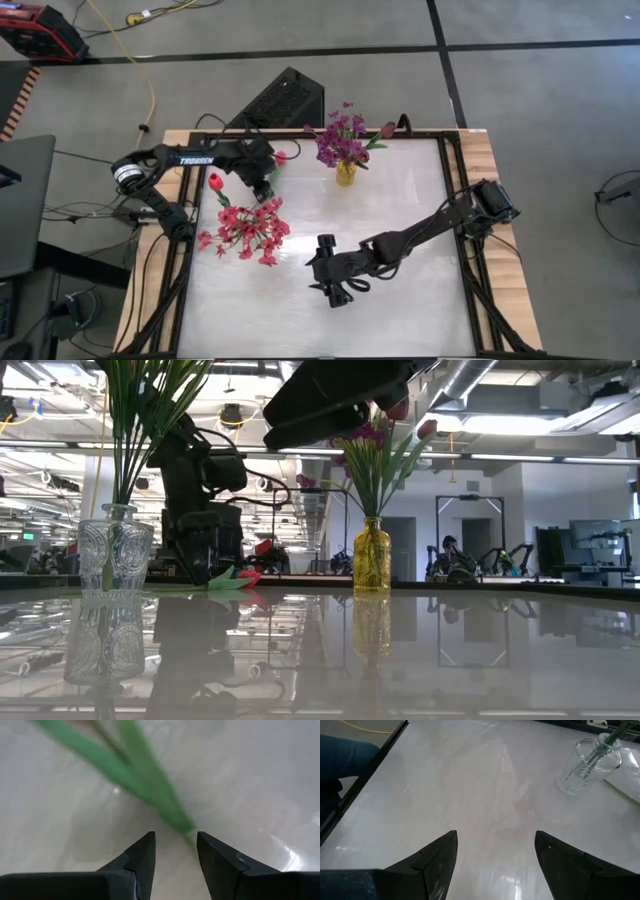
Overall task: Sort flowers into vase by color
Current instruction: Put the pink flower into the transparent vase
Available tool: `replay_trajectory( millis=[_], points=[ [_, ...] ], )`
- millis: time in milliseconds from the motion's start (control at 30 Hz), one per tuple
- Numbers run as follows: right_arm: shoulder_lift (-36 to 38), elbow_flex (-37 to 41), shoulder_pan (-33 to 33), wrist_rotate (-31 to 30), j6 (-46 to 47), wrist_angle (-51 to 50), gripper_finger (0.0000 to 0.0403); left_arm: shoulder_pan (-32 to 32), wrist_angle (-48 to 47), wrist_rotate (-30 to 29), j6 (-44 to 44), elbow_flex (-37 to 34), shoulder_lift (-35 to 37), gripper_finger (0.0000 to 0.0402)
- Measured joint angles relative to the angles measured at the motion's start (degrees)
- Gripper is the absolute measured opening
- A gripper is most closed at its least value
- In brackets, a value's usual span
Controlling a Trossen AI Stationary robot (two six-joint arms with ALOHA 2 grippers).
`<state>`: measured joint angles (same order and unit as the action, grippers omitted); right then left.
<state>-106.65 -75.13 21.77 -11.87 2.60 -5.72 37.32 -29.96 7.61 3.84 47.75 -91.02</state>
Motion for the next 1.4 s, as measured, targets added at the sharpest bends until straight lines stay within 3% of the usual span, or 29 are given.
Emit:
replay_trajectory(
  millis=[133, 300, 400, 500, 633, 800, 1000, 1300, 1400],
  points=[
    [0.0, 0.0, 0.04, 0.01, 0.48, -0.44, 0.0292, -1.74, 1.4, 1.29, -0.97, -1.22, 0.0, 0.0132],
    [0.0, 0.0, 0.14, 0.01, 0.62, -0.61, 0.0292, -2.48, 1.99, -2.11, -2.42, -2.62, 0.15, 0.0132],
    [0.0, 0.0, 0.35, 0.01, 0.86, -0.74, 0.0292, -2.37, 4.6, -0.23, -3.59, -4.45, 0.33, 0.0127],
    [0.0, 0.0, 0.7, 0.01, 1.36, -0.72, 0.0292, -2.36, 5.28, -0.07, -3.36, -5.34, 0.35, 0.0098],
    [0.0, 0.0, 1.05, 0.01, 1.88, -0.73, 0.0292, -2.36, 5.01, -1.51, -1.34, -5.41, 0.37, 0.002],
    [0.0, 0.0, 1.62, 0.01, 2.79, -0.75, 0.0292, -2.18, 6.31, -3.56, 0.99, -5.26, 3.31, 0.0002],
    [0.0, 0.0, 1.65, 0.01, 3.56, -0.72, 0.0292, 0.73, 10.09, -1.19, 2.33, -5.16, 15.58, 0.0],
    [-0.02, 0.0, 0.55, -0.03, 3.55, 0.48, 0.0292, 9.62, 18.44, 18.86, -4.12, -6.09, 39.37, 0.0],
    [-0.02, 0.0, -0.16, -0.03, 3.5, 1.05, 0.0292, 12.38, 22.29, 22.3, -8.46, -6.95, 46.66, 0.0]
  ],
)
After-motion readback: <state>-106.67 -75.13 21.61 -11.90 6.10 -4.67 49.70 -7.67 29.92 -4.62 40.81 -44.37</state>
